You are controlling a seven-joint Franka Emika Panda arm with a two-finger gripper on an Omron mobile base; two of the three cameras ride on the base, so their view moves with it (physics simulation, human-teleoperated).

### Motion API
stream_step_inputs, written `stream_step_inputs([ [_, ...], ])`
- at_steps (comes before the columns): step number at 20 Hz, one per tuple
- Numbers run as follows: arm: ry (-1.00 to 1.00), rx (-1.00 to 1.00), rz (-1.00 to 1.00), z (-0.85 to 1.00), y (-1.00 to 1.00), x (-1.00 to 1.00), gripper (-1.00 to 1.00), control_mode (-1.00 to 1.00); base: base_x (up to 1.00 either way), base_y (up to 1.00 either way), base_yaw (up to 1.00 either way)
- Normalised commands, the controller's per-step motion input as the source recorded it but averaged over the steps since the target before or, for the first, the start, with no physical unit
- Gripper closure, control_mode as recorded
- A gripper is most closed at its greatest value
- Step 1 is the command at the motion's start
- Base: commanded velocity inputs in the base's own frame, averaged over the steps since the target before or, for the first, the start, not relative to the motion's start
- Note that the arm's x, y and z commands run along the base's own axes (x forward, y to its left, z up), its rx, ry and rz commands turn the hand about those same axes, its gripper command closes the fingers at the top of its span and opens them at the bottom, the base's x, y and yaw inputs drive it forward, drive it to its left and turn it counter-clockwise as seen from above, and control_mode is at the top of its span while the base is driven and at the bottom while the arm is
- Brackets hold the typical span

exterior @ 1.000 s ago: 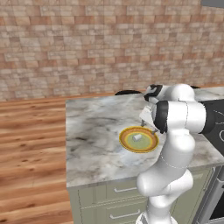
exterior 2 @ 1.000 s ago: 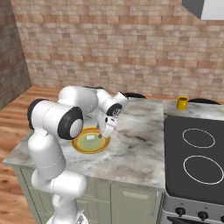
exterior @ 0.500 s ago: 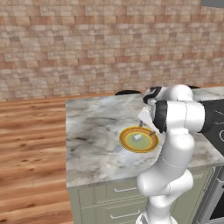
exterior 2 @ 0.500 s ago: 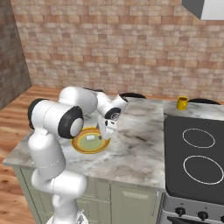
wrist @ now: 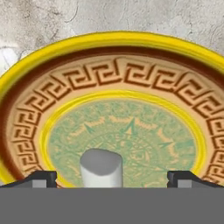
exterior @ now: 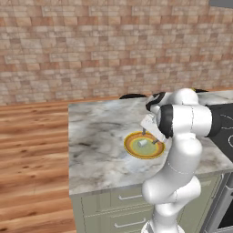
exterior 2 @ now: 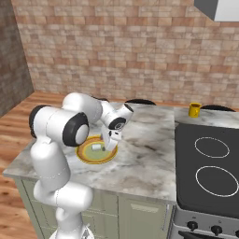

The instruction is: Pick up the marshmallow and place it in the cup of hot chocolate on the dining counter.

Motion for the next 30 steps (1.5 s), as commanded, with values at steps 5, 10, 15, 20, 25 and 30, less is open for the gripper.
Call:
stream_step_inputs([
  [5, 0.04, 0.02, 0.00, -0.09, 0.06, 0.00, -1.00, -1.00, 0.00, 0.00, 0.00],
  [10, 0.02, 0.00, 0.00, -0.16, 0.03, 0.02, -1.00, -1.00, 0.00, 0.00, 0.00],
  [15, 0.00, 0.00, 0.00, -0.12, 0.05, 0.01, -1.00, -1.00, 0.00, 0.00, 0.00],
  [20, 0.00, 0.00, 0.00, -0.01, 0.18, 0.00, -1.00, -1.00, 0.00, 0.00, 0.00],
  [25, 0.00, 0.00, 0.00, 0.00, 0.24, 0.00, -1.00, -1.00, 0.00, 0.00, 0.00],
  [30, 0.00, 0.00, 0.00, -0.04, 0.08, 0.00, -1.00, -1.00, 0.00, 0.00, 0.00],
])
